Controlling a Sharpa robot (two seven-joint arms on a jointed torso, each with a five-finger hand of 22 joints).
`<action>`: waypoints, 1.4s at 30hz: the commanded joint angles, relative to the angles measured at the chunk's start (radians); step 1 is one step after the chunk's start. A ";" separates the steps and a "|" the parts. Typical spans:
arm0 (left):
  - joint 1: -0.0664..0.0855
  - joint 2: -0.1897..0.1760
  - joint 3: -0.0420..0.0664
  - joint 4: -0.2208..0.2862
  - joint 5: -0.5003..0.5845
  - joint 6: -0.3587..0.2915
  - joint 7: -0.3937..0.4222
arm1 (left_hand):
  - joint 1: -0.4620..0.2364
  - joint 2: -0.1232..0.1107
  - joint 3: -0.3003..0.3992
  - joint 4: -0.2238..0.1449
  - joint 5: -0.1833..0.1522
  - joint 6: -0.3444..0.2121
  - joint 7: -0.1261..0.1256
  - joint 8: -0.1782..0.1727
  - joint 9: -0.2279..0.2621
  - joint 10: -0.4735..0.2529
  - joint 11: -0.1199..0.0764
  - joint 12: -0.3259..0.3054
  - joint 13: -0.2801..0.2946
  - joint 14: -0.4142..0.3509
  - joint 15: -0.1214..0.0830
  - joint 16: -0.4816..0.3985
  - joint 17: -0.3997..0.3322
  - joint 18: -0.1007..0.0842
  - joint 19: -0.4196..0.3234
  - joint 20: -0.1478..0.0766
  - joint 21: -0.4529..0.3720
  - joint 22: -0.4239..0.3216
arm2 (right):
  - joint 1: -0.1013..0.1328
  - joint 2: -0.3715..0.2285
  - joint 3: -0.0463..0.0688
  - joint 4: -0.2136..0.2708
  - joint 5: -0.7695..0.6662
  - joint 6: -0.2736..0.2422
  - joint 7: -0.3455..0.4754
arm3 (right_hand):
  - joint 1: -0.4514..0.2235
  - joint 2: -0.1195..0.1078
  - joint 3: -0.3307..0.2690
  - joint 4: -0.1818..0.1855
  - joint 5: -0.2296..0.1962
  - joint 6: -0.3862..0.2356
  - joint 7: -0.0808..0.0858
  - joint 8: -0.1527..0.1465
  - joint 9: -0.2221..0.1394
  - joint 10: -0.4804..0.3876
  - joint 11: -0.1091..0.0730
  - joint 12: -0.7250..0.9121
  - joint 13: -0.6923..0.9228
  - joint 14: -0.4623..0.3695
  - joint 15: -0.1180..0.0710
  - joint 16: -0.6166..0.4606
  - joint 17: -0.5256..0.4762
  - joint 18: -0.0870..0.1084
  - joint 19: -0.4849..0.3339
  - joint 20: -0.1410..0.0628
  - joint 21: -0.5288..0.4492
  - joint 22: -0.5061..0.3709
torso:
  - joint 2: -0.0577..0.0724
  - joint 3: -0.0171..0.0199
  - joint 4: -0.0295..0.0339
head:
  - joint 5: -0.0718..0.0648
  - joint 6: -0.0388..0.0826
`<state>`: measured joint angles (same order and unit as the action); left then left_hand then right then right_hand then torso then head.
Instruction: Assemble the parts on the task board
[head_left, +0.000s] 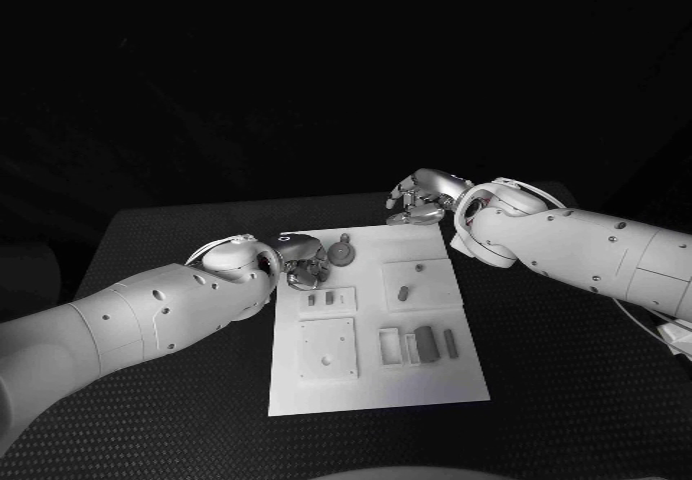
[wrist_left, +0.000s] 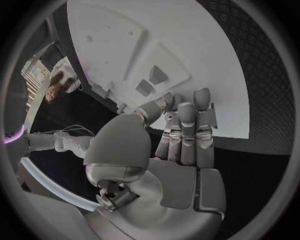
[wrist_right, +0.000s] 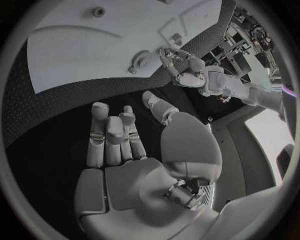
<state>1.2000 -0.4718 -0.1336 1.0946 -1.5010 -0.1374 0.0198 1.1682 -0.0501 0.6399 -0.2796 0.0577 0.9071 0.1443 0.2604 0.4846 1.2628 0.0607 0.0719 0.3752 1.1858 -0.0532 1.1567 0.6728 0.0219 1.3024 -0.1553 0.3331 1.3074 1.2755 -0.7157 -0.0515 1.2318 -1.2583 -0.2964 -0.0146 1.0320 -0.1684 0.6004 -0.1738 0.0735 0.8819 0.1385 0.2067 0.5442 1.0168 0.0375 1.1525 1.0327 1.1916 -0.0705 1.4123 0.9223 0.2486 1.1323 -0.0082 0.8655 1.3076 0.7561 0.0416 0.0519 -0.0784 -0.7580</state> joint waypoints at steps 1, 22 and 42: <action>-0.001 -0.001 0.000 0.002 0.007 -0.002 -0.001 | -0.004 -0.008 -0.005 0.002 -0.001 -0.009 0.003 -0.003 -0.002 -0.009 0.000 -0.004 0.001 -0.005 0.002 0.005 0.001 0.064 0.000 0.004 -0.006 0.022 | 0.000 0.000 0.000 0.000 -0.002 0.006 0.008 | -0.004 0.006 -0.001 -0.001 0.005 -0.011 0.017 0.001 -0.001 -0.001 0.005 0.007 -0.001 -0.001 0.005 -0.003 0.001 0.013 0.004 -0.003 -0.006 0.019 | 0.000 0.0000 0.0003 | 0.000 0.000; -0.001 -0.030 0.002 0.013 0.019 -0.054 -0.001 | 0.004 -0.018 -0.006 -0.001 -0.001 -0.039 0.006 -0.014 -0.007 -0.010 0.000 -0.001 0.007 -0.005 0.001 0.006 0.004 0.067 0.003 0.005 -0.007 0.022 | -0.001 -0.002 0.000 -0.002 -0.002 0.006 0.009 | -0.003 0.006 -0.001 -0.002 0.005 -0.012 0.017 0.000 -0.001 -0.001 0.005 0.007 -0.002 -0.001 0.005 -0.003 0.001 0.013 0.004 -0.003 -0.006 0.019 | 0.000 -0.0002 0.0005 | -0.001 0.002; 0.011 -0.148 0.044 0.018 0.639 -0.164 0.087 | -0.023 -0.025 -0.012 0.020 0.001 0.002 0.022 0.020 0.012 -0.045 0.015 -0.007 0.007 -0.051 0.017 -0.032 -0.009 0.059 -0.040 0.020 -0.040 0.012 | -0.011 -0.036 0.000 0.017 -0.049 0.007 0.015 | 0.027 0.028 0.025 -0.061 0.004 0.002 0.010 0.016 0.005 -0.032 0.000 -0.260 -0.205 -0.023 0.004 -0.146 -0.080 0.013 -0.057 0.033 -0.082 -0.011 | -0.002 0.0022 0.0022 | -0.011 0.013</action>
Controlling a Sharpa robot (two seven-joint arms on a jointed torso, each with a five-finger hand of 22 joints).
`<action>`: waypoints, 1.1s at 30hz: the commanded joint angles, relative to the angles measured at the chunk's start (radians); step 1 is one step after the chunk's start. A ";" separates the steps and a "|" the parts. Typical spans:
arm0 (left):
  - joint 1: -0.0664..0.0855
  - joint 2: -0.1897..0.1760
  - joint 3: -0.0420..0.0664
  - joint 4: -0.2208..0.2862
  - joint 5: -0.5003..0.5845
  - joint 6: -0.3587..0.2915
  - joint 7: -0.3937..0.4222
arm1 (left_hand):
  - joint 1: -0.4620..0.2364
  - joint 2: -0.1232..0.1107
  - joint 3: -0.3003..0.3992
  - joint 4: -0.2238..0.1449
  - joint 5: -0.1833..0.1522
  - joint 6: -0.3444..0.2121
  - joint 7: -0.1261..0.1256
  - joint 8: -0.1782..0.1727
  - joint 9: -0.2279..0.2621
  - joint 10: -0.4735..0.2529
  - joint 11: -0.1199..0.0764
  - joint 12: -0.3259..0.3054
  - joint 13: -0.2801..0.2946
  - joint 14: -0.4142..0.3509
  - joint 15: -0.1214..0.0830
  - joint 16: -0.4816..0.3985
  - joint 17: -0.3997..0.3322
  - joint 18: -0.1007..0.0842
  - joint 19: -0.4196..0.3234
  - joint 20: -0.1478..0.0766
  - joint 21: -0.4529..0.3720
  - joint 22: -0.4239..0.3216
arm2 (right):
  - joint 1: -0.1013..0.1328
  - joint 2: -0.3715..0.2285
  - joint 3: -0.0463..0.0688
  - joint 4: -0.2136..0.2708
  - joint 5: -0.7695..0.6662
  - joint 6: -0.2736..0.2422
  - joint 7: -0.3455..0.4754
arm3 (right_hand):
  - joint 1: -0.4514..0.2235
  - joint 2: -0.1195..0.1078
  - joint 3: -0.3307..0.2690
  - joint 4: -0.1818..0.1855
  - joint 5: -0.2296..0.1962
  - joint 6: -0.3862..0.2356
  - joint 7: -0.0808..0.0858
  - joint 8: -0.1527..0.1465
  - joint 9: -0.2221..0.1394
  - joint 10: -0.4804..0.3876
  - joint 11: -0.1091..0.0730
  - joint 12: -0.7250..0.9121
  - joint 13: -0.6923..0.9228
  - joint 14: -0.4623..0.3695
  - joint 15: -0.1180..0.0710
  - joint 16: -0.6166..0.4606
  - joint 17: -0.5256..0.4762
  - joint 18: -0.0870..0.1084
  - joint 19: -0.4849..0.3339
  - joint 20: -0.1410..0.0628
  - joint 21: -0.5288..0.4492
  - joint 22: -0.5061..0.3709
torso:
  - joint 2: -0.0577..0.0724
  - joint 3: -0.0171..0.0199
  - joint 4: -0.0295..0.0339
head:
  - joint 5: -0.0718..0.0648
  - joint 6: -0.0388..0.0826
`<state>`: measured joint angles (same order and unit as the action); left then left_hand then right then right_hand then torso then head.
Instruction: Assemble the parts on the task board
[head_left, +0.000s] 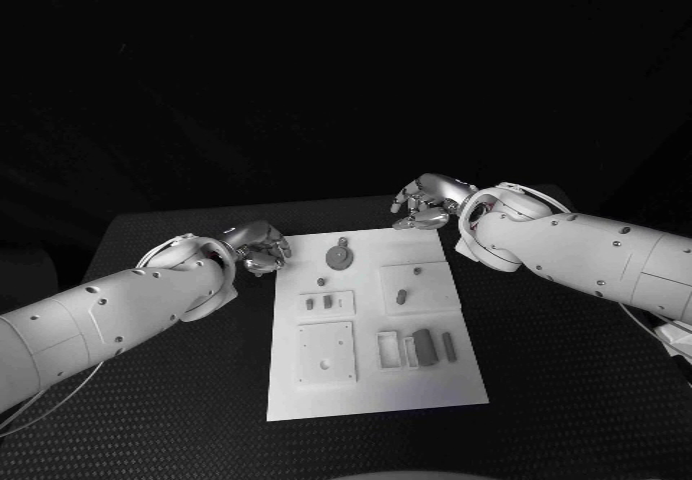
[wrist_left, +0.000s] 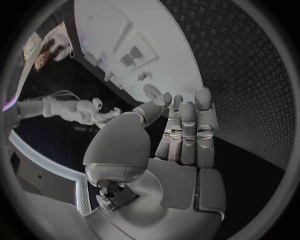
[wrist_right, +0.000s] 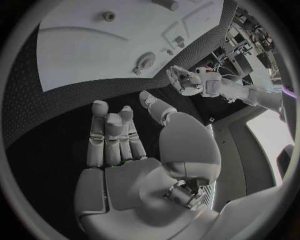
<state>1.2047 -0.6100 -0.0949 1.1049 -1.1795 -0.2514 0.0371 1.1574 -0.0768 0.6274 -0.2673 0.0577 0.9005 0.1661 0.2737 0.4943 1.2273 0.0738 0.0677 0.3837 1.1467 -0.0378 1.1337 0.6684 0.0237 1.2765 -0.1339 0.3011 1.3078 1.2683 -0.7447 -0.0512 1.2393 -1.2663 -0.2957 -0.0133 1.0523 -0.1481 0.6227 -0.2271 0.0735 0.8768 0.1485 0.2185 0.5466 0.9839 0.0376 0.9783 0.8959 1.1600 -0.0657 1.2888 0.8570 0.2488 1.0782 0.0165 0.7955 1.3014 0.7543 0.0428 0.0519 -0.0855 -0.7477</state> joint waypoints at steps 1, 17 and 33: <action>0.008 -0.015 0.007 0.011 0.337 -0.045 0.077 | -0.015 0.001 -0.002 0.008 0.001 0.008 0.000 0.008 0.004 -0.010 0.002 -0.002 -0.001 -0.013 0.002 -0.010 -0.005 0.057 -0.015 -0.001 -0.009 0.012 | -0.005 -0.010 0.000 0.013 -0.048 0.007 0.014 | 0.009 0.009 0.005 -0.014 0.005 0.010 0.006 0.007 0.004 0.000 0.003 -0.138 -0.109 0.011 -0.003 -0.029 -0.018 0.013 -0.003 0.010 -0.016 -0.006 | -0.001 0.0000 0.0031 | -0.005 0.003; 0.015 -0.120 0.013 0.125 0.688 0.077 0.212 | -0.131 0.015 -0.096 -0.013 0.001 -0.031 -0.005 0.020 0.033 -0.061 0.041 0.000 -0.005 -0.202 0.095 -0.419 -0.164 -0.006 -0.274 0.089 -0.240 -0.205 | -0.034 -0.109 -0.025 0.117 -0.302 0.031 0.004 | 0.050 0.011 0.014 -0.041 0.006 0.034 0.013 0.041 0.014 0.103 0.049 -0.672 -0.525 0.055 0.042 -0.046 -0.028 0.013 0.030 0.006 -0.037 0.011 | 0.000 -0.0043 0.0027 | -0.003 0.010; 0.014 -0.126 0.013 0.130 0.714 0.061 0.215 | -0.130 0.015 -0.108 -0.015 0.001 -0.057 0.018 0.011 0.035 -0.077 0.049 -0.001 -0.021 -0.182 0.108 -0.501 -0.141 0.005 -0.282 0.105 -0.237 -0.274 | -0.082 -0.117 -0.053 0.143 -0.475 0.025 -0.048 | 0.059 -0.003 0.019 -0.036 0.006 0.021 -0.005 0.032 -0.015 0.106 0.063 -0.815 -0.637 0.109 0.055 -0.044 -0.034 0.013 0.048 0.004 -0.068 0.006 | 0.001 -0.0023 0.0009 | -0.002 0.013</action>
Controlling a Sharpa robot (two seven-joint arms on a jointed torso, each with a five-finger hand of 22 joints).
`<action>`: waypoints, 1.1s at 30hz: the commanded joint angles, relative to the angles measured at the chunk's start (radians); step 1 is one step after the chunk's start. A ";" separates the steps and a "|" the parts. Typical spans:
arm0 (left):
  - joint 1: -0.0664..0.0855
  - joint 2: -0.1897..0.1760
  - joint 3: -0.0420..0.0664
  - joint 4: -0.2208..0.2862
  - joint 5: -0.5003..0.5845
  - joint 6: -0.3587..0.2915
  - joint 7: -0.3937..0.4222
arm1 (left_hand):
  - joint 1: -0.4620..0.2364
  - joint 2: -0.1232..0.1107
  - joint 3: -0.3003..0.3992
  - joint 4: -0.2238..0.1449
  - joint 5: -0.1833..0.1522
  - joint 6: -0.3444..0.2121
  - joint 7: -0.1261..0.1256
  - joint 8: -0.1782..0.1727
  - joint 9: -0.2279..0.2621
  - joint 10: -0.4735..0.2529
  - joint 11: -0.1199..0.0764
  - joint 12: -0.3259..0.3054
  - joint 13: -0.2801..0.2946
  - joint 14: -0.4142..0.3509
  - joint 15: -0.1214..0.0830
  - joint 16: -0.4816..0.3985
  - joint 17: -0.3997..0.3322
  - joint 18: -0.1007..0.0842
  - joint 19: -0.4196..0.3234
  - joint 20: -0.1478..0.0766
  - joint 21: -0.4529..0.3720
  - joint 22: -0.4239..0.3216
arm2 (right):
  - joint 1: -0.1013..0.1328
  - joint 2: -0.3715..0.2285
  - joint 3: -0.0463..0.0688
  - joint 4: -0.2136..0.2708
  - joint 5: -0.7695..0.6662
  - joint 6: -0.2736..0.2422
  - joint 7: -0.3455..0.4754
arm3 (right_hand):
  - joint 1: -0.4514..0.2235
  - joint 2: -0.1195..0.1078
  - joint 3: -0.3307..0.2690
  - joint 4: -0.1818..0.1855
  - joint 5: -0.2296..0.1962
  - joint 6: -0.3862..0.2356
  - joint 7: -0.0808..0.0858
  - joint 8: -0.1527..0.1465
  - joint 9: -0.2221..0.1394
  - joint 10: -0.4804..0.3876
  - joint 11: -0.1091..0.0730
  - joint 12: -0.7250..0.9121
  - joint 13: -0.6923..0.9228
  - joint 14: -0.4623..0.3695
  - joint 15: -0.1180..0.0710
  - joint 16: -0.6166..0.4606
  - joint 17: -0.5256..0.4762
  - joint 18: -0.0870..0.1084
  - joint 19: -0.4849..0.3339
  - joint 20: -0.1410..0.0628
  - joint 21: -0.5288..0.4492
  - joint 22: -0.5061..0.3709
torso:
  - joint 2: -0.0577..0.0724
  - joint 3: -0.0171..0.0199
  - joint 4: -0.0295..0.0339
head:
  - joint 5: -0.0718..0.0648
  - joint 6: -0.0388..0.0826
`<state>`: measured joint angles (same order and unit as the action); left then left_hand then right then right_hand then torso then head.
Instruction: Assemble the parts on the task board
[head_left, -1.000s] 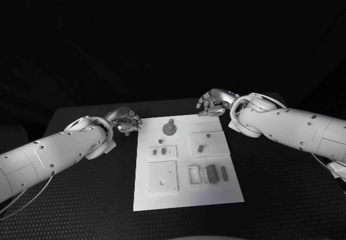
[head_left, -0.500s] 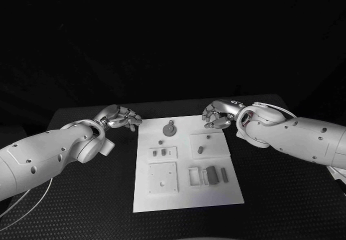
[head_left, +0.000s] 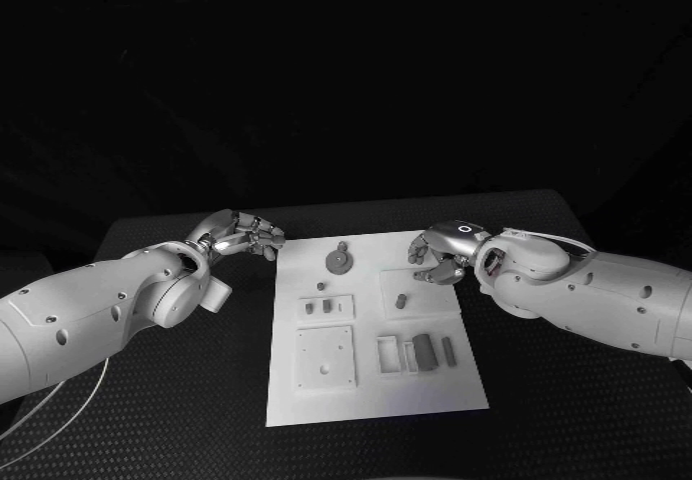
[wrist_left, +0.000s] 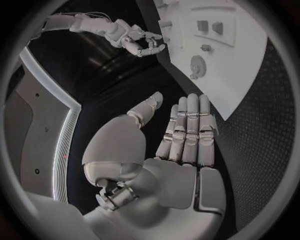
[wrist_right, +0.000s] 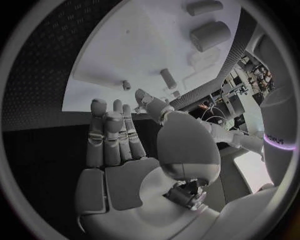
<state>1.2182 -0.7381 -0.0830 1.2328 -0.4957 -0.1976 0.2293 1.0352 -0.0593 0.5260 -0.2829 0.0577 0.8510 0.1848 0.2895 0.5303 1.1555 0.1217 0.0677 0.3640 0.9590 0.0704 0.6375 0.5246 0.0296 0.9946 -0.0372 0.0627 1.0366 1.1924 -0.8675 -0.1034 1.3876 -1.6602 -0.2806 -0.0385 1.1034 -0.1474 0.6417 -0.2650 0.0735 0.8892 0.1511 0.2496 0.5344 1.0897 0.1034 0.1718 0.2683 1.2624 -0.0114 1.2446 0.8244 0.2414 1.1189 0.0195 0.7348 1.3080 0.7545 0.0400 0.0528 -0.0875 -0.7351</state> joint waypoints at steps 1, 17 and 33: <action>0.001 0.002 0.001 0.002 0.031 0.006 0.023 | -0.008 -0.002 -0.007 0.001 0.001 -0.007 0.000 -0.005 -0.001 -0.005 0.001 -0.001 -0.001 0.005 0.000 -0.007 0.003 -0.001 -0.001 0.009 0.002 -0.005 | -0.008 0.008 -0.001 -0.006 -0.083 0.009 -0.024 | 0.008 -0.002 0.000 0.002 0.006 0.010 -0.009 0.002 -0.004 0.003 -0.004 -0.012 -0.013 0.008 0.001 0.000 -0.002 0.020 0.008 0.000 -0.008 0.000 | 0.001 0.0009 0.0011 | 0.000 0.001; 0.001 0.000 0.001 0.001 0.040 0.004 0.014 | -0.016 -0.005 -0.016 0.005 0.001 -0.028 0.008 -0.011 -0.001 -0.024 0.008 -0.001 -0.007 0.004 0.005 -0.032 0.020 -0.001 -0.006 0.013 0.002 -0.023 | -0.027 0.038 -0.004 -0.045 -0.095 0.006 -0.034 | 0.007 0.006 -0.004 0.003 0.006 0.024 0.000 0.010 -0.015 0.042 0.000 -0.026 -0.038 0.010 0.004 -0.001 -0.001 0.020 0.016 -0.001 -0.017 0.001 | 0.001 0.0015 0.0005 | -0.002 -0.007; 0.001 0.001 0.001 -0.004 0.040 0.014 0.006 | -0.021 -0.002 -0.019 0.008 0.001 -0.031 0.009 -0.011 0.000 -0.028 0.009 0.000 -0.008 0.005 0.005 -0.038 0.029 0.000 -0.007 0.014 0.003 -0.029 | -0.045 0.053 -0.005 -0.065 -0.136 0.038 -0.049 | 0.057 0.106 -0.004 -0.028 0.006 0.104 -0.021 0.054 -0.009 0.154 -0.032 -0.014 -0.040 0.023 -0.028 0.019 0.014 0.020 0.035 -0.012 -0.014 0.017 | 0.001 0.0014 0.0019 | -0.001 -0.016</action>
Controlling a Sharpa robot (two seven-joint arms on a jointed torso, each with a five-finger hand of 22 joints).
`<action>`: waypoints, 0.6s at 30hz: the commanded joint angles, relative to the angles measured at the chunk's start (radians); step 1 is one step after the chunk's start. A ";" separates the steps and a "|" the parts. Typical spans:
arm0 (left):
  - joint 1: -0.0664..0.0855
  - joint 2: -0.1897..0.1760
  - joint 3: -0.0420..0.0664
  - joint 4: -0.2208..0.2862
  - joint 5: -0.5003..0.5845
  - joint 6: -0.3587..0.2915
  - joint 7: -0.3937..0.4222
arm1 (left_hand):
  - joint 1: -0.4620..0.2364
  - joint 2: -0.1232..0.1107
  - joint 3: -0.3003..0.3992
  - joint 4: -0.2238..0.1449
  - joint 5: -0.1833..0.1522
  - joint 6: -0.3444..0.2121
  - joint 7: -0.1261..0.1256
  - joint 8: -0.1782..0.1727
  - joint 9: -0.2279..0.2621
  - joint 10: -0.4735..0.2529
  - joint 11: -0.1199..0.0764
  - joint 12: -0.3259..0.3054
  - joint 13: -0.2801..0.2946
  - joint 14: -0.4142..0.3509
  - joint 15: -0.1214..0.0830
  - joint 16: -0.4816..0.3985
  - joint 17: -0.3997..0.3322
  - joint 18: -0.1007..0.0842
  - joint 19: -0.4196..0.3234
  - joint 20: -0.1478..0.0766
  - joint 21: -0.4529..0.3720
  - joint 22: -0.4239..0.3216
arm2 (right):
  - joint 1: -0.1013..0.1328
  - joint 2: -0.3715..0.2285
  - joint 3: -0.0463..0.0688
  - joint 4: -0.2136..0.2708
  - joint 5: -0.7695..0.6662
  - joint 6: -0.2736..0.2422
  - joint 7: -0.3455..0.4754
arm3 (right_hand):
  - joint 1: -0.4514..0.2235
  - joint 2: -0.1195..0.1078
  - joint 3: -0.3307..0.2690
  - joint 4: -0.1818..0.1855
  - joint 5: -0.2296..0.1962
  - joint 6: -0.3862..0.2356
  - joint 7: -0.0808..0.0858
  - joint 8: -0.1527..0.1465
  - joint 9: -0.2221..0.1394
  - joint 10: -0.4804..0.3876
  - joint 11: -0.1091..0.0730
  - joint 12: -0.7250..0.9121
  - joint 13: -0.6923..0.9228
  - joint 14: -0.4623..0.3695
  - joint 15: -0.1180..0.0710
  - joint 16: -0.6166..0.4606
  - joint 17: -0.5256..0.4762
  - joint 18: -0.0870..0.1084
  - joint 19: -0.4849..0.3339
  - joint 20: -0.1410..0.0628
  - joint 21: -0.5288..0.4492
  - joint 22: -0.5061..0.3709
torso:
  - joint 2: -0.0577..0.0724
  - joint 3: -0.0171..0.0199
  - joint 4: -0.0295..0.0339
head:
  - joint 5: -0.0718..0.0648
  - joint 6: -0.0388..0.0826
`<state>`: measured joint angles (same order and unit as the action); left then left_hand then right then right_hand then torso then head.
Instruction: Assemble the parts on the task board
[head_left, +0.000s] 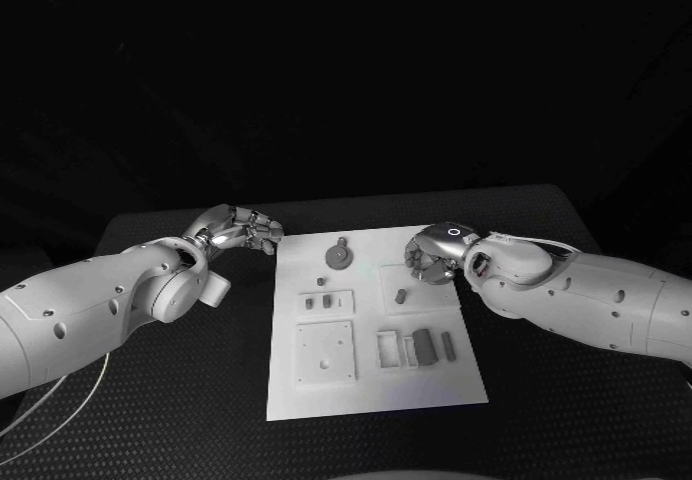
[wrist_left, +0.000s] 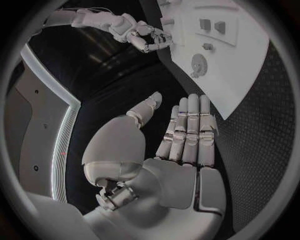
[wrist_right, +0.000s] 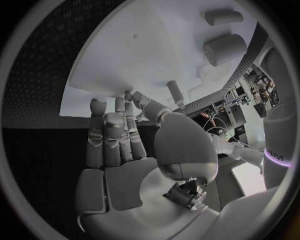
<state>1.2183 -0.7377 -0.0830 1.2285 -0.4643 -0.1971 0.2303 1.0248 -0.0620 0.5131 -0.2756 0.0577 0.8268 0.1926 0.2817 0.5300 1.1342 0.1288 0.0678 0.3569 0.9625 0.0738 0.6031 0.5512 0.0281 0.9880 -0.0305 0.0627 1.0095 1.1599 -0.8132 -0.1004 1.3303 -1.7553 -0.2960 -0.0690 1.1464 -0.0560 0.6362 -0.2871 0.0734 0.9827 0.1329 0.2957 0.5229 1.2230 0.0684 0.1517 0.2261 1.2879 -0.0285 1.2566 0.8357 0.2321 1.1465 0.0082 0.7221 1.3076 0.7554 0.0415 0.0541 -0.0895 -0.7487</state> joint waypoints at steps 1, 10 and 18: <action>0.001 0.001 0.001 0.000 0.009 0.014 0.005 | -0.011 0.001 -0.006 0.000 0.001 -0.008 0.002 -0.003 0.001 -0.007 0.002 0.000 -0.001 0.002 0.002 -0.004 0.002 0.002 0.000 0.007 0.003 -0.002 | -0.013 -0.001 -0.008 -0.009 -0.042 0.055 -0.020 | 0.021 0.017 0.002 -0.006 0.006 0.016 -0.006 0.011 0.004 0.030 0.000 0.009 0.004 -0.003 -0.014 0.007 0.003 0.030 0.008 -0.002 -0.002 0.018 | 0.000 -0.0004 0.0001 | 0.000 -0.004; 0.001 -0.001 0.001 -0.001 0.009 0.017 0.000 | -0.010 0.001 -0.006 0.000 0.000 -0.009 0.002 -0.003 0.001 -0.009 0.003 0.000 -0.001 0.002 0.002 -0.006 0.005 0.002 -0.001 0.007 0.003 -0.003 | -0.014 -0.003 -0.008 -0.010 -0.071 0.068 -0.051 | 0.029 0.007 -0.004 -0.005 0.006 0.024 -0.009 0.015 0.006 0.041 -0.005 0.006 0.006 -0.006 -0.018 0.006 0.005 0.030 0.007 -0.001 -0.003 0.019 | -0.001 0.0000 -0.0010 | -0.001 -0.003; 0.001 -0.002 0.001 -0.002 0.009 0.019 -0.003 | -0.011 0.000 -0.008 -0.001 0.000 -0.015 0.004 -0.005 0.001 -0.015 0.005 -0.001 -0.002 0.000 0.003 -0.013 0.011 0.001 -0.003 0.008 0.003 -0.007 | -0.014 -0.004 -0.008 -0.010 -0.067 0.066 -0.061 | 0.015 -0.035 -0.014 -0.002 0.006 0.007 -0.002 0.002 -0.002 0.027 0.002 -0.014 0.000 -0.014 -0.012 -0.008 0.001 0.030 0.002 0.005 -0.013 0.015 | 0.000 -0.0002 -0.0004 | -0.001 -0.005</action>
<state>1.2183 -0.7395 -0.0830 1.2252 -0.4633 -0.1924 0.2246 1.0249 -0.0620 0.5105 -0.2784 0.0577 0.8161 0.1962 0.2817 0.5299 1.1232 0.1355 0.0678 0.3558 0.9625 0.0738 0.5922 0.5617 0.0228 0.9845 -0.0269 0.0628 1.0027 1.1574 -0.8119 -0.1001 1.3343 -1.8016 -0.2944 -0.0853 1.1645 -0.0785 0.6278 -0.2868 0.0782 0.9977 0.1253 0.3017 0.5216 1.2524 0.0594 0.1390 0.2278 1.2819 -0.0399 1.2524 0.8376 0.2318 1.1471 0.0092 0.7123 1.3075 0.7549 0.0412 0.0532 -0.0907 -0.7522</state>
